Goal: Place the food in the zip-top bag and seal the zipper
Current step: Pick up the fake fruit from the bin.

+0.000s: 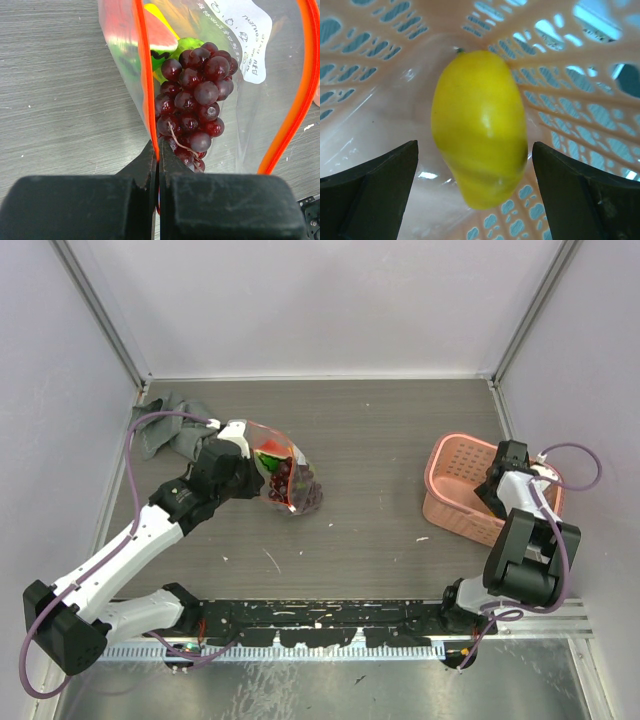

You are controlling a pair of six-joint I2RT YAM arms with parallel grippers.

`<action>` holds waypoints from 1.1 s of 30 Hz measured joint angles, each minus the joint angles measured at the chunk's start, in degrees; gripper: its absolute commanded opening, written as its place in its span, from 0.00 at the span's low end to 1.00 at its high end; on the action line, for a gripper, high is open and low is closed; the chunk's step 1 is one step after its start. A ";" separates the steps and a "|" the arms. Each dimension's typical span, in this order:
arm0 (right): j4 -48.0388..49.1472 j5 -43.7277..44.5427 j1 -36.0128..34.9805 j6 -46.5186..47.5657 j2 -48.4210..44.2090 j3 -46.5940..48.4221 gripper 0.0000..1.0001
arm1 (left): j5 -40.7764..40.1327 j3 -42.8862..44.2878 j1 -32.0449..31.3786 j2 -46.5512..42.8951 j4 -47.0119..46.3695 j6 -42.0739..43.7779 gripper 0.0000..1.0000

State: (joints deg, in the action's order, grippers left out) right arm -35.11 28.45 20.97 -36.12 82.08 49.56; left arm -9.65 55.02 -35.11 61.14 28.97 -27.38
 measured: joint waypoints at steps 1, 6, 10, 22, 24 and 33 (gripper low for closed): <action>0.70 -0.74 0.15 0.04 0.46 -0.52 1.00 | 0.00 0.00 0.00 0.00 0.00 0.00 0.00; 3.06 -4.83 0.22 1.05 1.66 -2.21 0.97 | -0.02 0.00 0.00 0.00 0.00 0.00 0.00; 4.85 -6.97 0.22 1.75 1.66 -2.80 0.95 | 0.00 0.00 0.00 0.00 0.00 0.00 0.00; 7.96 -6.78 0.92 0.79 1.68 -3.85 0.74 | -0.02 0.00 0.00 0.00 0.00 0.02 0.00; 8.15 -6.51 0.92 0.50 1.64 -4.02 0.66 | 0.00 0.00 0.00 0.00 0.00 0.00 0.00; 7.48 -5.99 0.92 0.28 -5.62 -4.79 0.36 | 0.00 -0.09 0.00 -0.02 -0.02 0.00 0.00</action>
State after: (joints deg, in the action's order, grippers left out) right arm -27.64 22.46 21.89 -35.83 76.47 44.77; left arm -9.65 54.94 -35.11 61.12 28.95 -27.38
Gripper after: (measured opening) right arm 0.736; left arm 0.005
